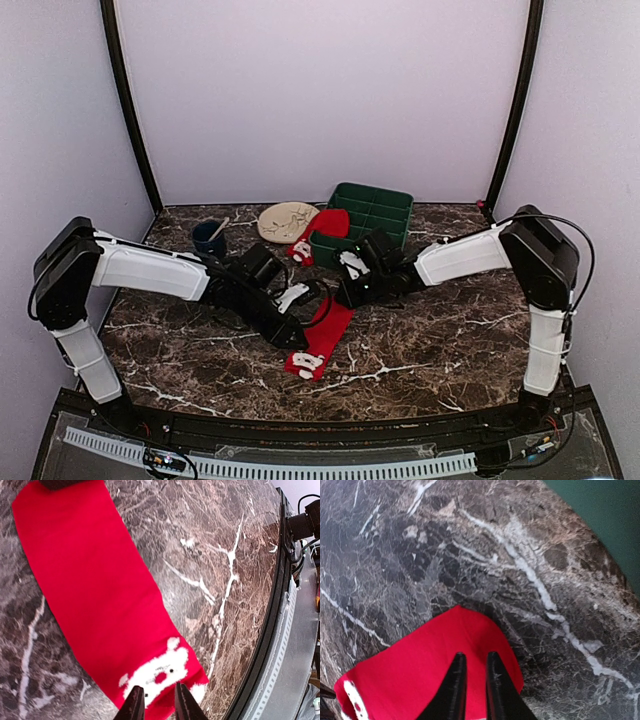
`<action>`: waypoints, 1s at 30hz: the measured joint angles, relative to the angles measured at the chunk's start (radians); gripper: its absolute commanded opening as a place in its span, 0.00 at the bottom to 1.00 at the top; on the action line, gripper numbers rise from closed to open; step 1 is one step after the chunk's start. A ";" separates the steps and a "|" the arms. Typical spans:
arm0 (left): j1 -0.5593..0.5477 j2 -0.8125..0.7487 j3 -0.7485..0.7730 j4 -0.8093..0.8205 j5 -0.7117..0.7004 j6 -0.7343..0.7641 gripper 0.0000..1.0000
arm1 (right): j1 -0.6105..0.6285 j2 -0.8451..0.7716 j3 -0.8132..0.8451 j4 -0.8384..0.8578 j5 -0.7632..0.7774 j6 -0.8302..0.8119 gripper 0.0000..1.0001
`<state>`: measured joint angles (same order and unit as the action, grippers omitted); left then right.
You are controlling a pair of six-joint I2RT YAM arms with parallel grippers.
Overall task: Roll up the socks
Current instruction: Move the sock to the center of the board.
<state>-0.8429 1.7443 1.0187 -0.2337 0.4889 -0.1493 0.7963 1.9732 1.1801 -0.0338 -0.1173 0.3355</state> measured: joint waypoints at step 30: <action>-0.009 -0.045 -0.066 0.063 0.046 -0.038 0.00 | -0.026 0.270 0.380 -0.156 -0.217 -0.065 0.12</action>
<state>-0.8520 1.6997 0.9524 -0.1703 0.5346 -0.1871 0.7704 2.2429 1.5604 -0.1898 -0.3340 0.2703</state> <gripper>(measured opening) 0.012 0.101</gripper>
